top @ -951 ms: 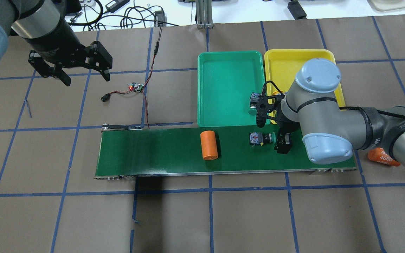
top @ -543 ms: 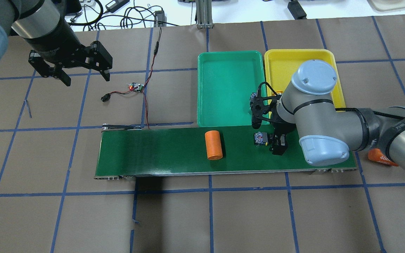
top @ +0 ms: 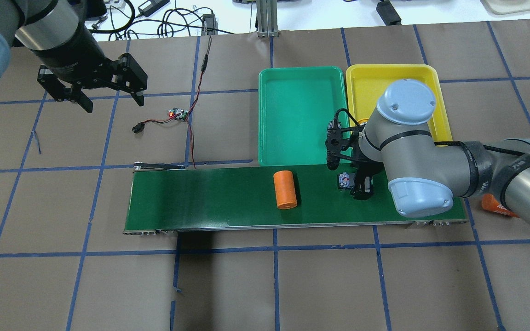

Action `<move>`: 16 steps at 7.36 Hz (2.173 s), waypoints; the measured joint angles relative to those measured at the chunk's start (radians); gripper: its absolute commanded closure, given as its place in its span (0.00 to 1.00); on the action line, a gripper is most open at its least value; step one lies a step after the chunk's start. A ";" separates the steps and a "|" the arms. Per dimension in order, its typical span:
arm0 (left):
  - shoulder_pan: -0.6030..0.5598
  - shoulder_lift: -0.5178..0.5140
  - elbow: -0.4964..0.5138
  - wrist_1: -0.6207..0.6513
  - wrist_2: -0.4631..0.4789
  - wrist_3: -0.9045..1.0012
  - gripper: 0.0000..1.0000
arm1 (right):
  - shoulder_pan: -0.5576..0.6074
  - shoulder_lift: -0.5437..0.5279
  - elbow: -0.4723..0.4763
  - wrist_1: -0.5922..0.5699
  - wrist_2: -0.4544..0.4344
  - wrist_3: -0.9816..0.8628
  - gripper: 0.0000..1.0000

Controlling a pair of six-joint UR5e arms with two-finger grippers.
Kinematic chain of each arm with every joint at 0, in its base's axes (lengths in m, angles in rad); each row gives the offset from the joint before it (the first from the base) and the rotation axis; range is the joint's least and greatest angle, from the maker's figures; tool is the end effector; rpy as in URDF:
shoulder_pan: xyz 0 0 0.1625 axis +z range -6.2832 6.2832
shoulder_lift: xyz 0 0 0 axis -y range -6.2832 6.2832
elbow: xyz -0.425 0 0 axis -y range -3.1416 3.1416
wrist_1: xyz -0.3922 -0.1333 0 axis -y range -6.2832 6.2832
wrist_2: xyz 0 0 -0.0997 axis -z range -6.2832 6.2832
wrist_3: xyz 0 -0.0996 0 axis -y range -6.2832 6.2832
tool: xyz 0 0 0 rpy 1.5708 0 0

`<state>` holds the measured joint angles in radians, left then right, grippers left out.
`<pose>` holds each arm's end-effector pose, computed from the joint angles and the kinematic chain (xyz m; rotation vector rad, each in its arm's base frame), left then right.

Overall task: Sort buttons by color to trays
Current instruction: 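Grasp the green-capped button on the belt with the right gripper, then drop the green-capped button into the green tray with the right gripper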

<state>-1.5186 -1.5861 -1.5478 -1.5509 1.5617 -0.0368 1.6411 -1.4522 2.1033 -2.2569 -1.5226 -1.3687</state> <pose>-0.1079 -0.5074 0.4937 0.1391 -3.1293 0.0433 0.1704 -0.4545 0.2509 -2.0591 2.3481 -0.0891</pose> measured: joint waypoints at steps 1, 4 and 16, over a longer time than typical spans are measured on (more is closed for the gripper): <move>0.000 0.000 0.000 0.000 0.000 0.000 0.00 | 0.001 -0.001 -0.005 -0.001 0.000 0.002 0.90; -0.001 0.000 0.000 -0.001 0.002 0.001 0.00 | 0.016 0.082 -0.131 0.004 0.013 0.015 0.91; 0.000 -0.011 0.020 -0.011 -0.002 0.005 0.00 | 0.102 0.280 -0.492 0.142 0.086 0.068 0.00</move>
<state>-1.5187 -1.5968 -1.5274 -1.5618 1.5598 -0.0320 1.7427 -1.1726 1.6117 -2.1153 -1.4362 -1.3009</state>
